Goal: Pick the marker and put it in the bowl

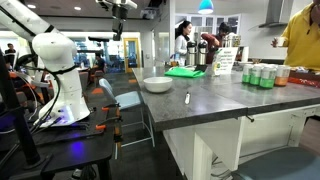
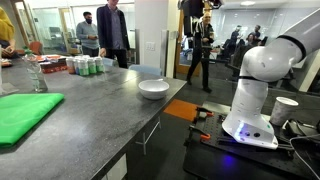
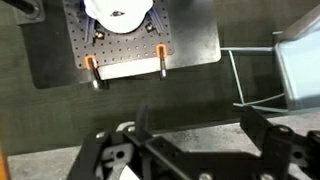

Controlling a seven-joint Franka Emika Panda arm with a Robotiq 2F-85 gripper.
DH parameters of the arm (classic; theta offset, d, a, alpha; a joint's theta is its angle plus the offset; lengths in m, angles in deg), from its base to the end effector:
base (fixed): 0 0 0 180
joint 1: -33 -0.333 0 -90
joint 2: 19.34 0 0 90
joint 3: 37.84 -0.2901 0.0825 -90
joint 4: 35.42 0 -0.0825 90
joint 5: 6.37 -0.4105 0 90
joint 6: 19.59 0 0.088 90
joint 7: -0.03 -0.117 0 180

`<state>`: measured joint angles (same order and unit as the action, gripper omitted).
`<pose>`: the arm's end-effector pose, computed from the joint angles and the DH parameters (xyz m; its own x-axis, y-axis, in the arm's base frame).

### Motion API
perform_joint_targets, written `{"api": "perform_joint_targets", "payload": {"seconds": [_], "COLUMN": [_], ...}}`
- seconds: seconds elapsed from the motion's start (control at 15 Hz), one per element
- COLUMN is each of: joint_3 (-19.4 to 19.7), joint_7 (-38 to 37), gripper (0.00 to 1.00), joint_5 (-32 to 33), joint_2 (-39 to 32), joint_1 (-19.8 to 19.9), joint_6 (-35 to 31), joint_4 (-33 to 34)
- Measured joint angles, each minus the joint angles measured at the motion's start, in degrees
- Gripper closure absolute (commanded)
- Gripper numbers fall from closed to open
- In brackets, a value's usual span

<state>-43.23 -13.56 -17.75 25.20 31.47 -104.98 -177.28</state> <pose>0.3308 0.0664 0.4942 0.9622 -0.1412 -0.2328 -0.1632 -0.9835 -0.0781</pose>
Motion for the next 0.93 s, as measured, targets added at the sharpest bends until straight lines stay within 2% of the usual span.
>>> {"api": "perform_joint_targets", "payload": {"seconds": [0.13, 0.47, 0.93], "joint_3": [0.08, 2.59, 11.79], "joint_7": [0.98, 9.44, 33.54], "gripper": [0.0, 0.0, 0.0], "joint_5": [1.7, 10.42, 20.82], "joint_2": [-0.82, -6.44, -21.27], "joint_1": [1.13, 3.31, 3.36], "joint_6": [-3.77, -15.21, -29.25], "joint_4": [-0.08, -0.83, 0.31]}}
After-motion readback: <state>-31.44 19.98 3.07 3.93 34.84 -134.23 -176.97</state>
